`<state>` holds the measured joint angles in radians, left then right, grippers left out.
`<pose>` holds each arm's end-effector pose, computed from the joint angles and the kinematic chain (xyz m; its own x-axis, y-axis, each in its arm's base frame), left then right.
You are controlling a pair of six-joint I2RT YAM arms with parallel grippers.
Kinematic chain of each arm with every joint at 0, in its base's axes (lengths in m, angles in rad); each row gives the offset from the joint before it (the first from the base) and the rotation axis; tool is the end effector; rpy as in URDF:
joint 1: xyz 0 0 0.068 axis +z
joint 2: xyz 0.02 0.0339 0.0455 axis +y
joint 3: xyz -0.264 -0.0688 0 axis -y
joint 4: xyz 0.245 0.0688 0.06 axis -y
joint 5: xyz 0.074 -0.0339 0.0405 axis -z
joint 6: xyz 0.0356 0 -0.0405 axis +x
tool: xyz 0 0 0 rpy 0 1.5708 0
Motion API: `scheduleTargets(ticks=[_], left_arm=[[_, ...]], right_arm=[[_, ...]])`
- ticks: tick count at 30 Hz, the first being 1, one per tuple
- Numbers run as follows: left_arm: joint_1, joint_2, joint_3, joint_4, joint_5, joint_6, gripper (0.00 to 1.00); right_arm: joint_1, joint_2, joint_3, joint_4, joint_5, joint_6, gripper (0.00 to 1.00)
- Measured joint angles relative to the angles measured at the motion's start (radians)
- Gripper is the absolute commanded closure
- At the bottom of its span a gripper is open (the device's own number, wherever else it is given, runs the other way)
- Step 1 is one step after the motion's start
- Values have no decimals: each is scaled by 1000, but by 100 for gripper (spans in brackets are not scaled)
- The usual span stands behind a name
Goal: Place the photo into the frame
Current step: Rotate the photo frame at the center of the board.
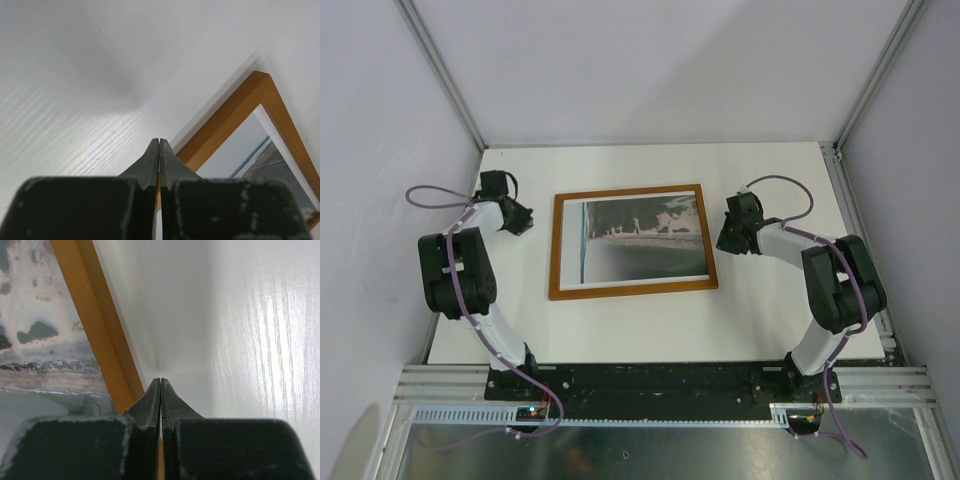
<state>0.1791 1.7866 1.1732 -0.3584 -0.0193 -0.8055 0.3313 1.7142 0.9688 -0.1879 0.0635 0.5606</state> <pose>0.3671 0.0672 0.1889 -0.4268 -0.8100 -0.4021 -0.7169 0.5741 -0.3956 0.3257 0.1096 0.1647 -0.7972 0.2869 -0.5312 0.1593 0.9486 0.2733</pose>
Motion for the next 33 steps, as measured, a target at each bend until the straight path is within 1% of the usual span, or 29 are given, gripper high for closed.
scheduleTargets(ticks=[11, 21, 27, 33], left_arm=[[0, 50, -16, 15, -4, -7, 100], [-16, 96, -11, 43, 0, -6, 100], [-41, 118, 11, 58, 4, -6, 100], [-76, 166, 73, 62, 22, 12, 100]], right_arm=[[10, 1, -30, 8, -1, 0, 100], [56, 0, -39, 26, 2, 0, 100], [66, -12, -60, 48, 4, 1, 100], [96, -43, -98, 56, 8, 4, 100]])
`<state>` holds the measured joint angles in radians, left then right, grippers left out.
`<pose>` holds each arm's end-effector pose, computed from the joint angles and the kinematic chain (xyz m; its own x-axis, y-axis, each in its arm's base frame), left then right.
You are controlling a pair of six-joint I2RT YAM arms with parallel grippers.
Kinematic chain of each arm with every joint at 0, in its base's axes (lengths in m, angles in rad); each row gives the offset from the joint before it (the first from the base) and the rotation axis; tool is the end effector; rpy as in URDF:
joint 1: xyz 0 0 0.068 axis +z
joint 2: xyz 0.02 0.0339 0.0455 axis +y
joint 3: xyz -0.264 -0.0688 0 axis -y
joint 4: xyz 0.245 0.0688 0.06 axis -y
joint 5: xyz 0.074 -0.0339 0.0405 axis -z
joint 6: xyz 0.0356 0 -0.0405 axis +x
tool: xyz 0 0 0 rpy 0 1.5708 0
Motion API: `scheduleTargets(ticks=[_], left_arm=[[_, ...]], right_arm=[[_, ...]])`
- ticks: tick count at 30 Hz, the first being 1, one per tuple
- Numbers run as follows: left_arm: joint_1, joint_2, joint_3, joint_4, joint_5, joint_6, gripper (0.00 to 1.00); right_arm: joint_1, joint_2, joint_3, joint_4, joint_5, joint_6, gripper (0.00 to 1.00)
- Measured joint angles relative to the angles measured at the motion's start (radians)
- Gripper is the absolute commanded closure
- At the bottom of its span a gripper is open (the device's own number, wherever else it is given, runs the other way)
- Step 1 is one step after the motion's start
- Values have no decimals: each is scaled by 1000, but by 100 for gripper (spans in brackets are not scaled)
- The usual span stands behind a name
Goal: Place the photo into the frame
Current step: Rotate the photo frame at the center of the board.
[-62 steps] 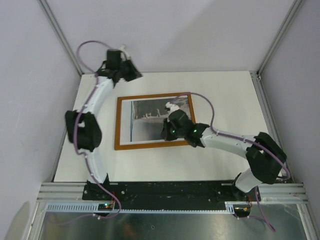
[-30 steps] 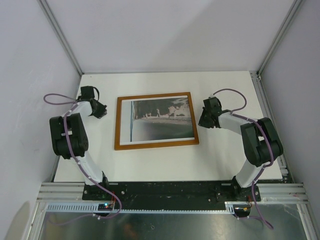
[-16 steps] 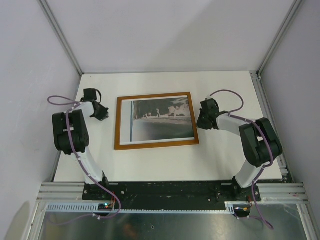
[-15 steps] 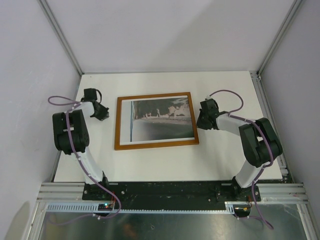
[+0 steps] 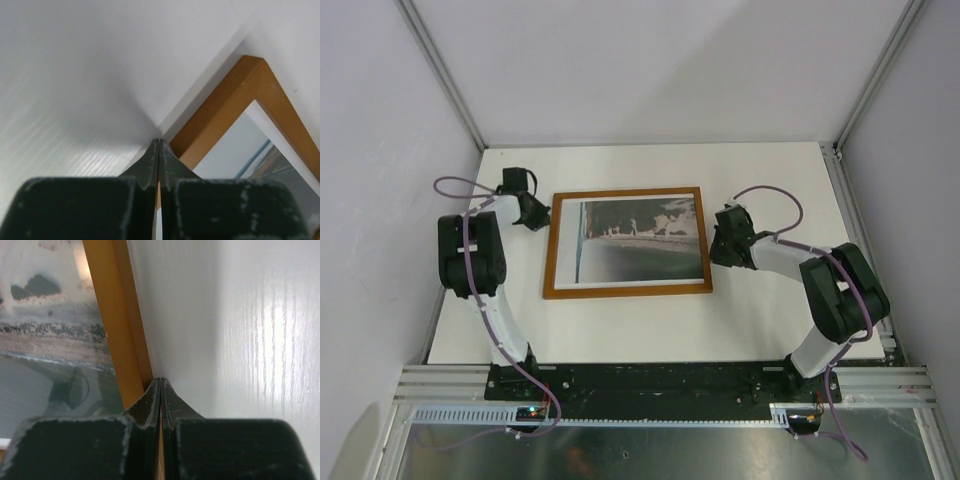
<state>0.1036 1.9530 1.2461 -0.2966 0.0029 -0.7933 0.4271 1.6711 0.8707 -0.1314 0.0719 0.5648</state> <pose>0.4005 0.0415 0.1525 -0.5158 -0.7701 -0.3752 -0.6693 0.6357 -0.3847 0.2973 0.1325 0.1542 -0.8174 0.2145 -0.5346 0.0750 0.9598 0.2705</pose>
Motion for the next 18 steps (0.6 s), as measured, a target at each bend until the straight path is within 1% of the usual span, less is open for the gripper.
scheduleTargets(ticks=[10, 18], left_arm=[[-57, 105, 146, 2, 13, 66, 100], [-120, 221, 314, 0, 36, 124, 100]], right_arm=[[100, -96, -84, -48, 29, 0, 100], [265, -177, -140, -125, 68, 19, 100]])
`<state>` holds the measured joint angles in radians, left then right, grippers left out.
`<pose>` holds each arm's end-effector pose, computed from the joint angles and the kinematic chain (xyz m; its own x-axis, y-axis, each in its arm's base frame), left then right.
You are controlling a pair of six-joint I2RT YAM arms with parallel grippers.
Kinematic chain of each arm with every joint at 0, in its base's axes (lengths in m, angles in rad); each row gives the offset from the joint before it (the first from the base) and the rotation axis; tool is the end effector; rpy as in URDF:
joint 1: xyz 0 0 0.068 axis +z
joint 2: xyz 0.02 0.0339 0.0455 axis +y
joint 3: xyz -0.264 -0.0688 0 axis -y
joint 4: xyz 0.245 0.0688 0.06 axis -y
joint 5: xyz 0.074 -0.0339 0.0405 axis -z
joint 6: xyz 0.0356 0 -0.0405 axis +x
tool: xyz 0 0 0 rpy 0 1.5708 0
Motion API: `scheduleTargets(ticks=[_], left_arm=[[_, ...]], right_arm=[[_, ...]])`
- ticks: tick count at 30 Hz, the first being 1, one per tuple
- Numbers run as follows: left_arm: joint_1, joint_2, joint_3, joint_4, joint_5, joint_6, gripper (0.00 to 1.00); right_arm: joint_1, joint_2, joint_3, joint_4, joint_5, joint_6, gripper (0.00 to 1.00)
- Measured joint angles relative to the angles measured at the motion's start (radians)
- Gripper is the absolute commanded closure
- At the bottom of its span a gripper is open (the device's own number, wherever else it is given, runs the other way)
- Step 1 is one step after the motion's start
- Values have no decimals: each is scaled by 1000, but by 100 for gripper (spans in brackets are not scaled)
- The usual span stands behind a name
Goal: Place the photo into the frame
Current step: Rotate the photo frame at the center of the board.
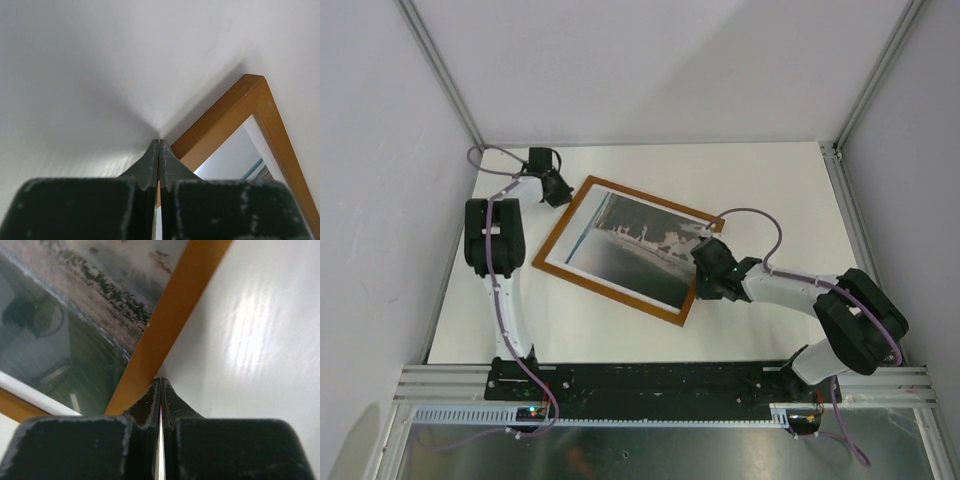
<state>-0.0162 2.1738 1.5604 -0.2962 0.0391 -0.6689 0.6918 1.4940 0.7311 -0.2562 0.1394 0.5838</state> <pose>0.4718 -0.0090 0.1525 -0.6440 -0.6093 -0.4626 -0.4578 0.7914 -0.4050 0.2154 0.1720 0.1577 -0.8645 -0.0073 -0.5025 -0.1188 0.9745 0.1902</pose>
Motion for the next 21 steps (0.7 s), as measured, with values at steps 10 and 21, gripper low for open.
scheduleTargets(ticks=[10, 21], left_arm=[[-66, 179, 260, 2, 156, 60, 97], [-128, 323, 496, -22, 409, 120, 86]], right_arm=[[238, -11, -8, 16, -69, 38, 100], [325, -1, 5, 66, -138, -2, 100]])
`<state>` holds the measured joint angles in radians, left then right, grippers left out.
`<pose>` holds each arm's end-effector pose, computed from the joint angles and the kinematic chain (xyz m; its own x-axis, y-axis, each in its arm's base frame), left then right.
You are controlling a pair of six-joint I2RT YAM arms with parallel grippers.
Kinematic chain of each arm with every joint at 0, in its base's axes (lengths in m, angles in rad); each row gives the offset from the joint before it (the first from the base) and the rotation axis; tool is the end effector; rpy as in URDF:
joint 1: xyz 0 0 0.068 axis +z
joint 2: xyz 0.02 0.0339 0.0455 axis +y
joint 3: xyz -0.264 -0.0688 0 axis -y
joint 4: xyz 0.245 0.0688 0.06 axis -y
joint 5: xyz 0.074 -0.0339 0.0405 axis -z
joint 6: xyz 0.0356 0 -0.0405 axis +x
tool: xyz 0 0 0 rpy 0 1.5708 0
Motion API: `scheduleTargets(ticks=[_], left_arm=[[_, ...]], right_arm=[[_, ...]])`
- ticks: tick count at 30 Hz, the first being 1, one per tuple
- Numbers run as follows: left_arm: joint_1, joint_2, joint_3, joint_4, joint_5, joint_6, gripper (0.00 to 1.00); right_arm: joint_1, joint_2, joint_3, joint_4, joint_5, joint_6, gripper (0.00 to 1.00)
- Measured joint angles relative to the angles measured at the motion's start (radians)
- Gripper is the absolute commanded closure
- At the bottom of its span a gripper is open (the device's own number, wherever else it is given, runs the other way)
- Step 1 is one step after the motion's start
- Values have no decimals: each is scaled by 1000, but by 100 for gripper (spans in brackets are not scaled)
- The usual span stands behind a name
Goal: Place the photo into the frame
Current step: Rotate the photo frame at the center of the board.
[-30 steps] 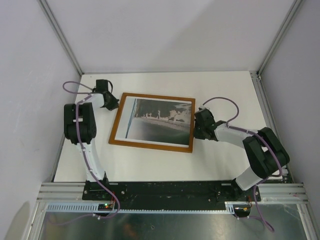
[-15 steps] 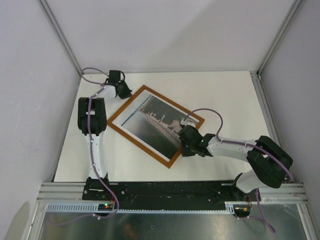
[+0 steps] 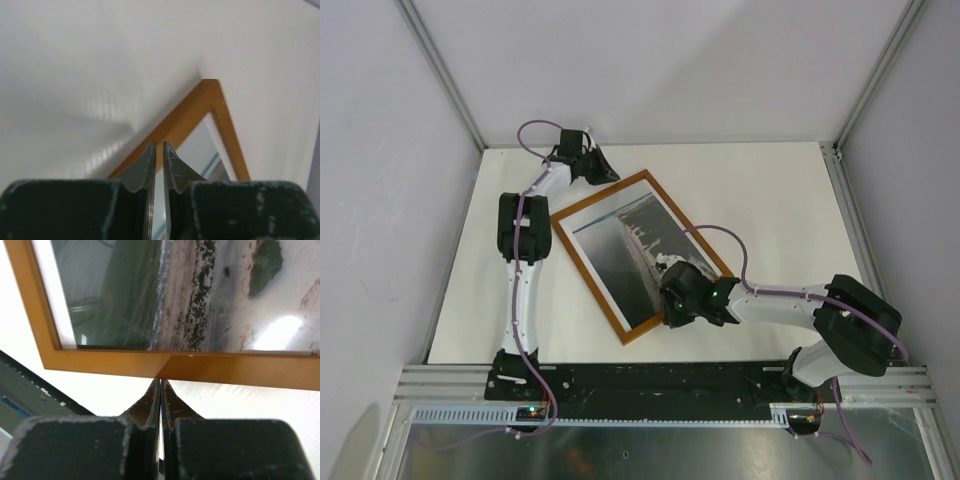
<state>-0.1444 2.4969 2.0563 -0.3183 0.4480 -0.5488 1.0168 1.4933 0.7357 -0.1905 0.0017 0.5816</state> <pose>0.5472 -0.0951 0.1489 -0.8109 -0.3572 -0.4635 0.0208 0.7740 -0.6328 0.1488 0.2404 0.1629 -0.8240 -0.2878 -0.4881 -0.4754 0.8198 0.3192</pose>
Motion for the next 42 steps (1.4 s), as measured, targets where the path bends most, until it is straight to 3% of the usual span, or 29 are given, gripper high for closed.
scheduleTargets(ticks=[7, 10, 13, 20, 24, 32, 42], left_arm=[[1, -40, 45, -27, 24, 10, 93], [8, -148, -29, -32, -31, 5, 93], [23, -339, -202, -29, -135, -36, 98], [105, -900, -745, 0, -454, -203, 100], [137, -1081, -981, 0, -550, -266, 100], [179, -1108, -1241, -12, -540, -328, 100], [180, -1056, -1304, 42, -474, -375, 100]], right_arm=[[-8, -74, 60, -34, -30, -77, 100], [-37, -133, 80, -64, -42, -103, 100], [-140, -164, 109, -93, -50, -113, 100], [-527, -155, 172, -89, -26, -69, 100], [-636, -102, 208, -63, -14, -42, 100], [-773, 44, 218, -16, -23, -33, 100], [-783, 144, 222, -16, -19, -43, 100]])
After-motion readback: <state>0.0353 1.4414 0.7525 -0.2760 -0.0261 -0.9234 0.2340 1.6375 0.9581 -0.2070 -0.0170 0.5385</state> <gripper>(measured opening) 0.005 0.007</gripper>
